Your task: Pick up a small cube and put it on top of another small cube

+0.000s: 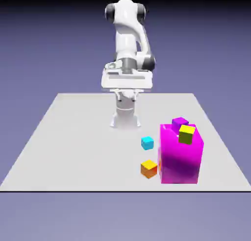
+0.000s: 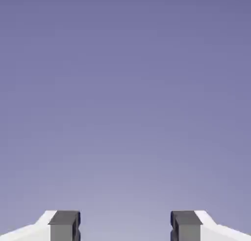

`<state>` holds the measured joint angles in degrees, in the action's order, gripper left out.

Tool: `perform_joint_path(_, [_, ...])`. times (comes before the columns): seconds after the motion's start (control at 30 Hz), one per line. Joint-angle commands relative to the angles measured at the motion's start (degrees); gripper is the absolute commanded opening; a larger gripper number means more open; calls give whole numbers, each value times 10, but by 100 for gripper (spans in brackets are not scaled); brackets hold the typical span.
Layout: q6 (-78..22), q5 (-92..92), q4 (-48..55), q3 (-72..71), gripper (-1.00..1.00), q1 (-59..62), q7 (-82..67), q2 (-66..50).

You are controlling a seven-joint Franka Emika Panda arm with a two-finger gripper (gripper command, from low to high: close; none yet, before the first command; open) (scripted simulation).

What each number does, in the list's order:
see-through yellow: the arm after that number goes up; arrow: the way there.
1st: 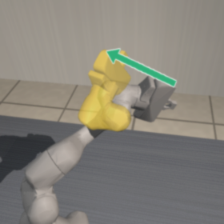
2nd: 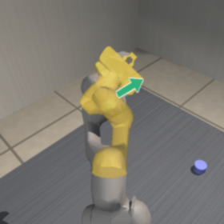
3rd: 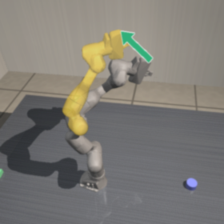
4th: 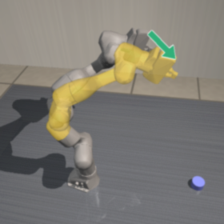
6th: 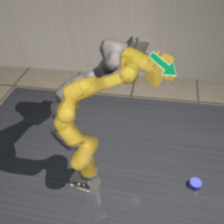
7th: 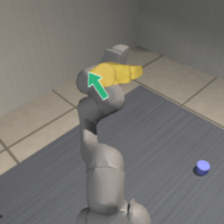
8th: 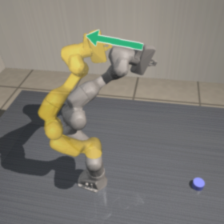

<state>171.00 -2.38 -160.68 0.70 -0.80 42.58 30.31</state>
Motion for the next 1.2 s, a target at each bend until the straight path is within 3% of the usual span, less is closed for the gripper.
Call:
perform_joint_path(0.0, [-25, -20, 3, 6, 0, -1, 1, -20])
perform_joint_path(0.87, [-673, -533, 72, 156, 0, -26, 27, -526])
perform_joint_path(1.1, [-637, -641, 71, 97, 0, -52, -26, -600])
perform_joint_path(1.13, [-637, -641, 71, 97, -100, -52, -26, -600])
perform_joint_path(1.17, [-637, -641, 71, 97, -100, -52, -26, -600])
